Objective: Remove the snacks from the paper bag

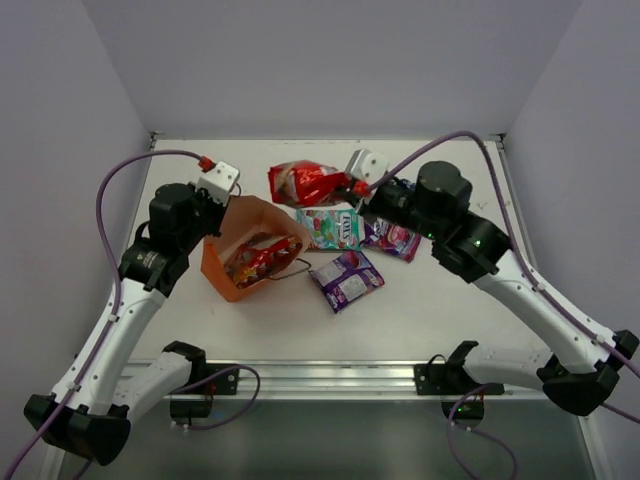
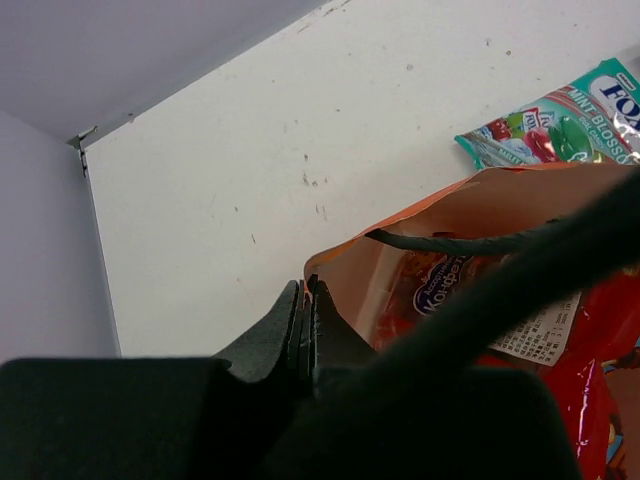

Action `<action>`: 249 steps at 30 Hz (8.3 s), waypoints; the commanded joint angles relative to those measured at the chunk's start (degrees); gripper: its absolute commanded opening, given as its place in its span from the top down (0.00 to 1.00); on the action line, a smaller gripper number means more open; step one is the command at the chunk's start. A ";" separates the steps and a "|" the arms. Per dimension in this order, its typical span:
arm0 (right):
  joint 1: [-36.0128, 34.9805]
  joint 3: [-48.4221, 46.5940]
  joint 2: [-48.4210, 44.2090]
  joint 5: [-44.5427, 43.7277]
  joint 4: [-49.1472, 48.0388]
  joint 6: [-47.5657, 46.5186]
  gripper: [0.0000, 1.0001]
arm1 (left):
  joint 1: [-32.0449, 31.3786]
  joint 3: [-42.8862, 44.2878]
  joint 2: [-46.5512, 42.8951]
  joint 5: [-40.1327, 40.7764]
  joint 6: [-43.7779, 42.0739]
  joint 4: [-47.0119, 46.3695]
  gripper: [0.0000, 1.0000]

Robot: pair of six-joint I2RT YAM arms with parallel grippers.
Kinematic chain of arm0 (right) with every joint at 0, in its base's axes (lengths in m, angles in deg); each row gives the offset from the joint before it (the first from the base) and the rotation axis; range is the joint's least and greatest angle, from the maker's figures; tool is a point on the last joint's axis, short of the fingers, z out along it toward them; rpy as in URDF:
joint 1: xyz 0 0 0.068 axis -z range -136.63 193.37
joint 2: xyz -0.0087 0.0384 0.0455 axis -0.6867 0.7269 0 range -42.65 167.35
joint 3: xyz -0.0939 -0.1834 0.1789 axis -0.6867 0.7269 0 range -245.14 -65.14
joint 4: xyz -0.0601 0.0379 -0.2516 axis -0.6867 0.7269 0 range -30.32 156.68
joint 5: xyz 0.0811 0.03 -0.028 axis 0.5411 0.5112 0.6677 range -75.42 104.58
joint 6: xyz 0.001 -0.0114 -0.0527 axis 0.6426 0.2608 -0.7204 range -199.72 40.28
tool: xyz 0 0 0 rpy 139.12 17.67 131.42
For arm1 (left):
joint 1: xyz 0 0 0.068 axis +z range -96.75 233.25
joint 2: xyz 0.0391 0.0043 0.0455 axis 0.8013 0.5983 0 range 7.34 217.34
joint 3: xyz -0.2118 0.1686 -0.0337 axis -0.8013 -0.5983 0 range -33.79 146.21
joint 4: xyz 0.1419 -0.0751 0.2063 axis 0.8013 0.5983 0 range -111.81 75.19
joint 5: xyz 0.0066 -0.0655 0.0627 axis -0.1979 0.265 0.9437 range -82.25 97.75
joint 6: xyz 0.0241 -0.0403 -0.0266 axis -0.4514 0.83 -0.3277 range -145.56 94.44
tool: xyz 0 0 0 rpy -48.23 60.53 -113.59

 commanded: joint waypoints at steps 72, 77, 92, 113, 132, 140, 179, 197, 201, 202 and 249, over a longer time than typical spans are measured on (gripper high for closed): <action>-13.98 -1.59 35.12 0.10 3.78 -3.70 0.02 | -0.02 -4.56 -6.83 -16.50 -0.55 -9.10 1.00; -14.06 0.17 36.09 -0.52 2.03 -5.37 0.01 | -0.02 -4.56 -6.22 -16.41 -0.55 -9.27 1.00; -14.15 -2.12 39.20 -6.24 -0.79 -8.80 0.78 | -0.02 -4.39 -6.21 -16.07 -0.90 -8.48 1.00; -14.50 -3.52 4.55 2.38 -0.87 -5.99 1.00 | -0.02 -3.68 -4.98 -9.65 0.51 -8.04 1.00; 5.07 -7.83 -9.78 -8.86 -2.89 4.12 1.00 | 0.07 -1.31 -0.59 3.10 6.40 -4.79 1.00; 20.28 -7.13 -2.33 -18.00 -7.37 4.73 1.00 | 0.07 -0.08 1.08 5.65 9.29 -2.68 1.00; 47.72 -17.78 17.40 -2.51 4.50 37.34 0.01 | 5.69 6.86 9.25 10.31 21.25 -4.35 1.00; 46.58 15.28 -18.04 18.03 -7.99 51.94 0.01 | 22.04 24.44 35.35 -4.54 27.84 -15.52 1.00; 46.14 15.02 -18.84 17.85 -6.77 51.06 0.01 | 23.54 27.16 38.34 -6.30 27.84 -13.15 0.86; 46.05 14.76 -18.84 17.76 -6.41 50.53 0.01 | 23.71 27.60 38.43 -6.91 27.84 -12.71 0.78; 38.94 6.93 -46.70 -14.67 3.96 27.68 0.01 | 7.98 32.53 -15.44 12.24 20.99 13.32 0.00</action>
